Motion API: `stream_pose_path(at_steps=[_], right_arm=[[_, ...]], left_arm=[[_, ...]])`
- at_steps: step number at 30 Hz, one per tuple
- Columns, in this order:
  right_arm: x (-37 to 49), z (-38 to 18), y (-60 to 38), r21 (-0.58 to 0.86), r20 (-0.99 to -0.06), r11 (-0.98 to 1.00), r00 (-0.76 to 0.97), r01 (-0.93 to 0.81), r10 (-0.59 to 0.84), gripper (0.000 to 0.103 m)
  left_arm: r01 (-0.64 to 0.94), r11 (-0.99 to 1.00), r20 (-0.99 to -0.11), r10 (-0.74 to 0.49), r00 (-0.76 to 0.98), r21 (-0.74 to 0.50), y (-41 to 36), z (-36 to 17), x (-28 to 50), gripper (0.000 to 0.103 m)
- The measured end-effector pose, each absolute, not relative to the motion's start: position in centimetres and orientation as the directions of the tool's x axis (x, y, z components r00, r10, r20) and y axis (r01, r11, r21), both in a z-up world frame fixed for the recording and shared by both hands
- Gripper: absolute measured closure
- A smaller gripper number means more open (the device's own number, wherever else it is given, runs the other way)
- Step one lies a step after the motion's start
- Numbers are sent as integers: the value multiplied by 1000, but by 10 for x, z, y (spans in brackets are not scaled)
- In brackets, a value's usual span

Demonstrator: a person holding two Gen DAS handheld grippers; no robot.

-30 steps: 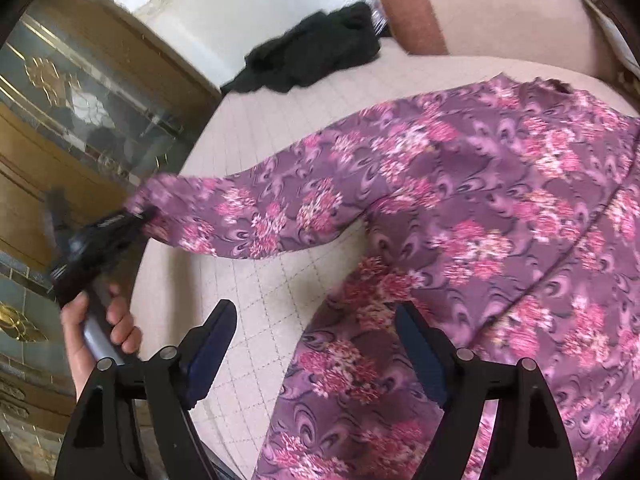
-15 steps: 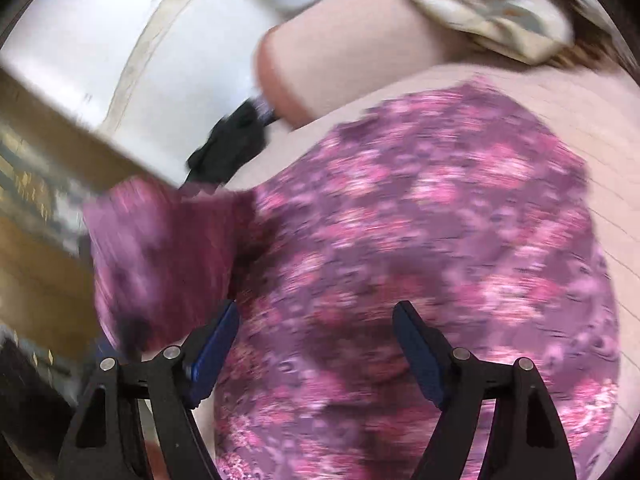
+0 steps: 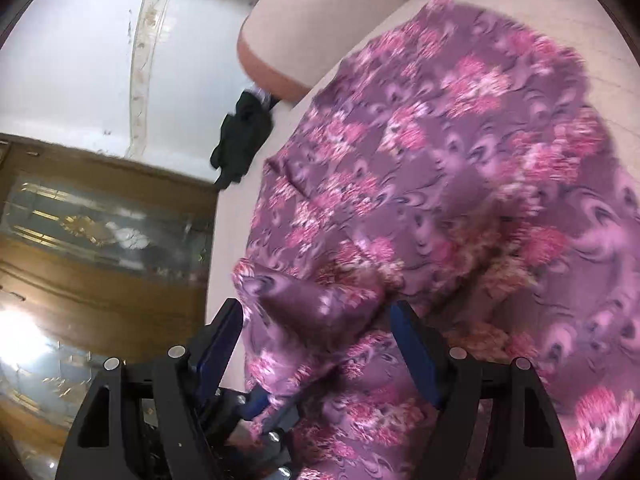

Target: Fold small clothes

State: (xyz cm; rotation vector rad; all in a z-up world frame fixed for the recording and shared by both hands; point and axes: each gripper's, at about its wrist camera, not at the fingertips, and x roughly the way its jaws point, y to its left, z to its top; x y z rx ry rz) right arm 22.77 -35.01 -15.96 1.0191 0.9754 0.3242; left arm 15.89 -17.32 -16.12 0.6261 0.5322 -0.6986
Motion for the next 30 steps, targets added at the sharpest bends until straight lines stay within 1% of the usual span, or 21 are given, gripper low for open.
stream_pose_path(at_steps=[2, 3, 4, 5, 7, 9, 10, 12, 13, 14, 15, 17, 19, 20, 22, 24, 25, 27, 28, 29, 30], right_arm=[[242, -164, -346, 813, -556, 553, 528, 184, 642, 25], [246, -166, -344, 820, -548, 543, 518, 179, 657, 44], [250, -169, -341, 838, -526, 518, 506, 172, 684, 77], [251, -170, -337, 847, -516, 502, 492, 172, 702, 84], [242, -151, -336, 836, -517, 533, 513, 131, 685, 84], [224, -130, -343, 846, -472, 527, 571, 79, 672, 84], [209, -120, -350, 851, -447, 522, 609, 63, 655, 84], [178, -113, -365, 833, -448, 549, 665, 67, 598, 84], [171, -117, -371, 821, -462, 566, 675, 79, 575, 78], [165, -128, -376, 805, -494, 582, 672, 114, 552, 66], [163, -140, -380, 790, -535, 591, 651, 161, 538, 59], [157, -165, -390, 750, -625, 592, 607, 294, 491, 59], [149, -165, -393, 779, -593, 557, 627, 287, 506, 56], [145, -159, -393, 783, -583, 558, 639, 276, 502, 45], [142, -145, -391, 767, -590, 583, 652, 268, 476, 32], [144, -137, -385, 731, -627, 625, 631, 275, 457, 32], [146, -135, -381, 690, -671, 659, 605, 298, 429, 32], [150, -140, -377, 616, -744, 707, 549, 347, 380, 32], [151, -144, -376, 608, -754, 711, 537, 354, 378, 32], [149, -147, -373, 622, -745, 698, 540, 354, 390, 36], [149, -152, -370, 640, -733, 683, 547, 351, 405, 42]], left_arm=[[728, 589, -633, -424, 647, 350, -173, -159, 157, 90], [728, 590, -633, -425, 647, 348, -173, -157, 157, 90], [728, 593, -631, -427, 647, 345, -173, -154, 157, 90], [730, 595, -628, -436, 645, 337, -172, -148, 155, 90], [734, 599, -594, -476, 648, 321, -169, -130, 146, 90], [743, 599, -562, -519, 644, 297, -169, -113, 137, 89], [751, 601, -555, -539, 634, 275, -171, -107, 132, 85], [774, 594, -577, -561, 594, 219, -176, -108, 128, 51], [793, 577, -602, -569, 561, 193, -179, -112, 126, 32], [812, 555, -622, -574, 532, 182, -180, -118, 124, 32], [828, 533, -644, -574, 507, 177, -180, -122, 122, 32], [841, 522, -668, -577, 470, 142, -172, -119, 127, 31], [835, 548, -650, -617, 444, 50, -155, -102, 140, 31], [818, 576, -642, -629, 438, -5, -146, -92, 154, 26], [761, 644, -644, -618, 451, -84, -130, -82, 181, 21], [680, 713, -663, -595, 455, -174, -109, -80, 214, 21], [617, 756, -681, -572, 457, -220, -95, -84, 235, 21], [485, 832, -717, -509, 476, -269, -71, -94, 268, 21], [416, 865, -734, -473, 486, -282, -58, -101, 282, 21], [364, 887, -750, -443, 491, -285, -48, -107, 295, 21], [301, 911, -774, -401, 490, -281, -37, -115, 309, 21]])
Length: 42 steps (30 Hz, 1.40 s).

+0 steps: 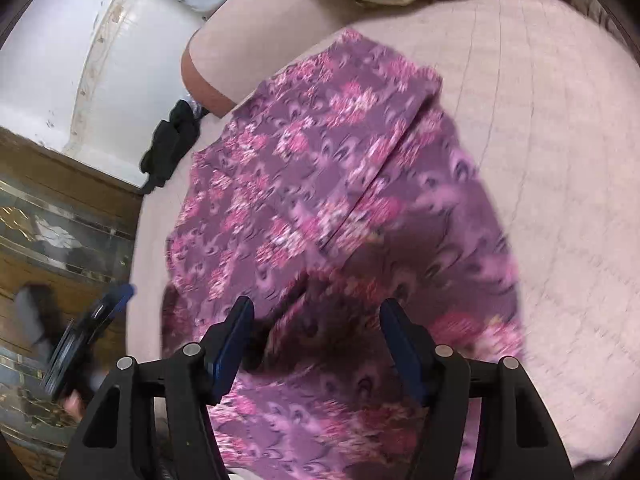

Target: Fold small clothes

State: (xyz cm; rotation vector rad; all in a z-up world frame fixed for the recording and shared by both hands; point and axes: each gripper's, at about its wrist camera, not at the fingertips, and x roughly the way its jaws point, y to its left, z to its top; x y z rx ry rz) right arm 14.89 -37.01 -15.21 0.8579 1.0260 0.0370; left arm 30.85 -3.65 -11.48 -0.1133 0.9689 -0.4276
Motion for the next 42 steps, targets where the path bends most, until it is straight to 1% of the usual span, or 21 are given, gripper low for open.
stream_pose_path(at_steps=[1, 2, 3, 7, 9, 12, 13, 14, 15, 16, 17, 21, 23, 26, 30, 34, 35, 37, 39, 40, 42], right_arm=[[149, -156, -366, 635, -739, 685, 539, 357, 404, 81], [150, -162, -360, 593, -779, 705, 501, 390, 378, 96], [148, -164, -356, 560, -808, 714, 467, 420, 359, 96], [118, -121, -346, 556, -775, 742, 554, 373, 303, 97], [103, -116, -345, 520, -789, 760, 558, 389, 255, 97], [88, -141, -357, 469, -856, 739, 457, 484, 243, 92], [77, -142, -364, 490, -848, 703, 468, 515, 248, 92], [72, -138, -367, 518, -828, 682, 502, 516, 249, 78], [70, -131, -369, 538, -811, 671, 531, 510, 247, 65], [70, -118, -371, 555, -787, 671, 571, 493, 232, 39], [76, -108, -370, 565, -767, 680, 602, 468, 223, 25], [148, -68, -357, 596, -682, 764, 659, 249, 316, 24], [204, -63, -344, 621, -649, 771, 644, 140, 406, 24], [299, -76, -323, 664, -629, 747, 560, 25, 540, 25], [398, -111, -293, 673, -668, 739, 434, 6, 605, 28], [478, -148, -263, 640, -717, 769, 362, 4, 595, 40], [495, -156, -255, 633, -725, 774, 352, 2, 592, 40], [519, -169, -240, 580, -766, 815, 338, -4, 547, 44], [534, -182, -235, 533, -803, 846, 328, 22, 497, 87], [539, -185, -236, 552, -796, 833, 321, 34, 514, 101], [539, -170, -246, 571, -761, 821, 398, 34, 512, 101]], left_arm=[[264, 921, -789, -383, 481, -286, -30, -121, 317, 21], [232, 924, -799, -379, 467, -303, -22, -127, 324, 21], [200, 922, -803, -386, 454, -330, -13, -132, 331, 21], [104, 907, -802, -410, 434, -408, 11, -139, 345, 21], [89, 903, -798, -415, 437, -420, 15, -139, 349, 21], [101, 894, -784, -432, 445, -436, 19, -135, 351, 26], [98, 888, -778, -443, 445, -450, 23, -132, 350, 32], [93, 878, -772, -459, 439, -469, 26, -131, 352, 38], [87, 868, -768, -475, 429, -489, 27, -131, 354, 41], [72, 854, -767, -497, 406, -516, 27, -134, 360, 45], [55, 842, -767, -514, 383, -537, 25, -136, 367, 49], [20, 831, -783, -532, 322, -556, 9, -149, 398, 59], [-12, 813, -777, -552, 301, -583, 6, -159, 413, 72], [-79, 786, -769, -570, 291, -613, 10, -178, 427, 74], [-163, 737, -748, -605, 274, -656, 21, -204, 429, 78], [-154, 727, -734, -615, 289, -669, 23, -202, 433, 80], [-161, 713, -722, -624, 297, -682, 25, -203, 435, 91], [-172, 691, -704, -638, 312, -702, 31, -204, 436, 94], [-182, 670, -684, -637, 355, -719, 43, -194, 430, 95], [-189, 645, -660, -647, 381, -741, 52, -188, 426, 95], [-206, 613, -634, -647, 424, -763, 68, -180, 422, 96]])
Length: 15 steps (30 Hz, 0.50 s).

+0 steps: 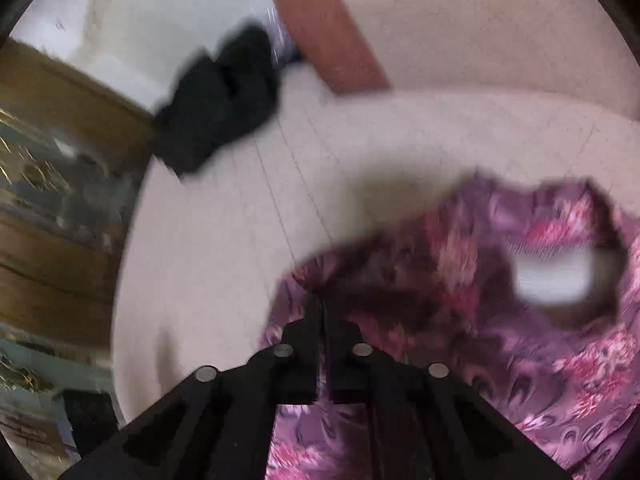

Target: Fold small clothes

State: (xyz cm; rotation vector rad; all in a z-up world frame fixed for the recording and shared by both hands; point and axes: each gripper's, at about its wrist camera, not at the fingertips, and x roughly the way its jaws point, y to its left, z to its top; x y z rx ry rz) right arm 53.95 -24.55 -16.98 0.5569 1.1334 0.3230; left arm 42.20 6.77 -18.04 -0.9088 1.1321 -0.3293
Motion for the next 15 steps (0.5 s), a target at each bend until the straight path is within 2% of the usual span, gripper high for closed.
stream_pose_path(at_steps=[2, 4, 7, 9, 10, 11, 12, 13, 14, 15], right_arm=[[536, -156, -257, 563, -740, 825, 478, 57, 472, 101], [539, -165, -263, 589, -735, 803, 475, 94, 484, 101], [549, -189, -248, 526, -799, 842, 409, 117, 442, 100], [545, -184, -250, 515, -809, 846, 407, 142, 424, 97], [534, -172, -259, 553, -778, 820, 446, 148, 444, 86], [518, -157, -268, 603, -729, 788, 486, 125, 481, 55], [502, -145, -274, 622, -703, 777, 512, 103, 495, 40], [476, -129, -282, 615, -689, 784, 542, 85, 481, 25], [447, -116, -289, 598, -683, 799, 563, 67, 464, 26], [415, -106, -297, 591, -676, 805, 573, 46, 463, 26]], left_arm=[[-213, 608, -629, -632, 452, -765, 75, -181, 424, 96], [-226, 628, -651, -610, 452, -745, 75, -191, 428, 95], [-241, 648, -681, -607, 409, -722, 71, -210, 431, 94], [-257, 623, -666, -616, 421, -739, 76, -207, 423, 91], [-248, 646, -678, -590, 438, -722, 78, -196, 418, 90], [-225, 674, -685, -561, 464, -704, 80, -184, 414, 90], [-186, 720, -696, -517, 498, -669, 78, -165, 408, 89], [-158, 752, -703, -490, 515, -640, 73, -152, 407, 82], [-123, 781, -706, -470, 529, -612, 68, -139, 402, 70], [-68, 806, -699, -465, 543, -589, 61, -123, 392, 65]])
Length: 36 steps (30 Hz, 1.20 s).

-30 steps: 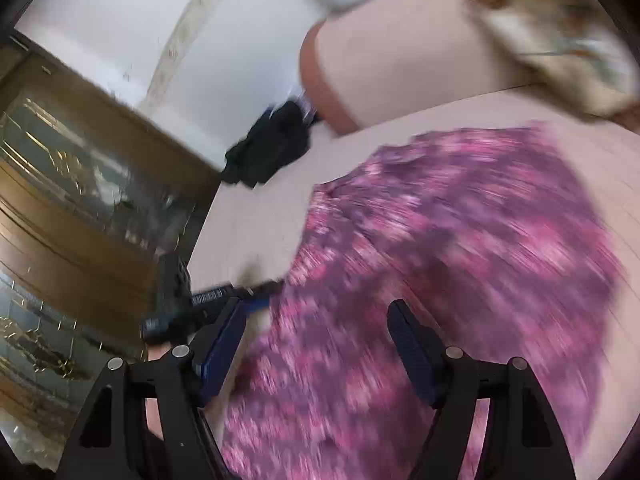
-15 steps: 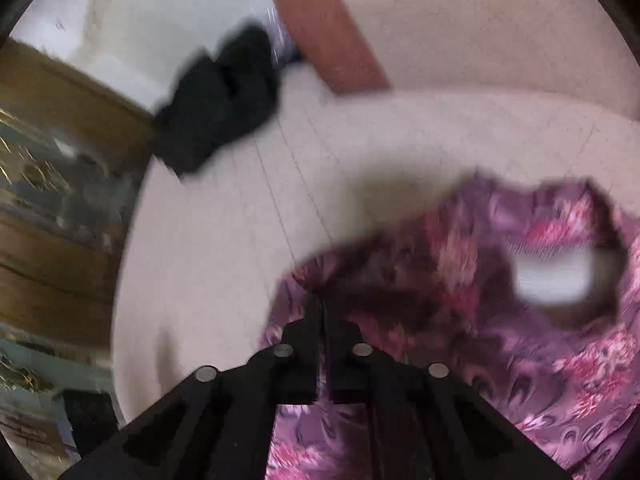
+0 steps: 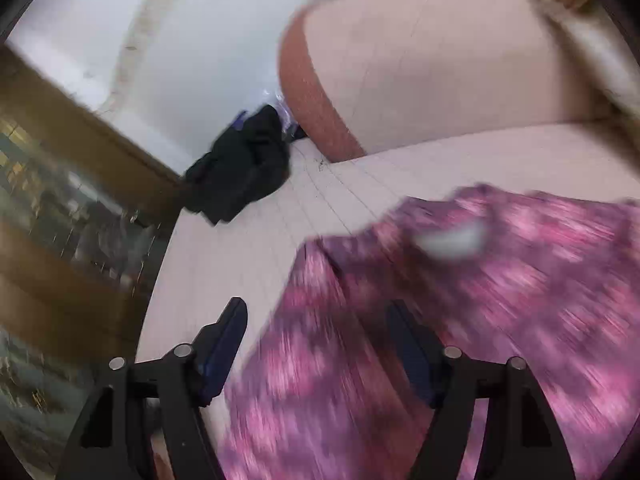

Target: Fold small clothes

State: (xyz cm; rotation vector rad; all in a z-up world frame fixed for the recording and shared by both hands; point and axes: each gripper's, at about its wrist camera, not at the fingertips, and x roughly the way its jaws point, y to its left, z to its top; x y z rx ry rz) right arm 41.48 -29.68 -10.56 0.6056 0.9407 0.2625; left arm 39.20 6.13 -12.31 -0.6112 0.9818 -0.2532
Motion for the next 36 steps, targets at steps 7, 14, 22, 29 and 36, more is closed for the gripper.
stream_pose_path(at_steps=[7, 14, 22, 29, 36], right_arm=[[205, -125, -365, 576, -729, 787, 574, 222, 372, 26], [109, -178, -368, 726, -654, 623, 575, 292, 492, 47], [94, -167, -369, 668, -691, 679, 592, 304, 414, 100], [75, -167, -381, 695, -688, 610, 597, 381, 412, 52], [9, -145, -374, 540, -789, 698, 571, 470, 226, 31]], left_arm=[[97, 920, -742, -365, 562, -380, 47, -109, 278, 42], [64, 952, -815, -291, 501, -300, 58, -148, 199, 42], [-38, 965, -807, -197, 557, -261, 88, -139, 182, 39], [-62, 973, -880, -171, 443, -221, 97, -164, 184, 38], [11, 980, -905, -188, 381, -199, 86, -169, 171, 38]])
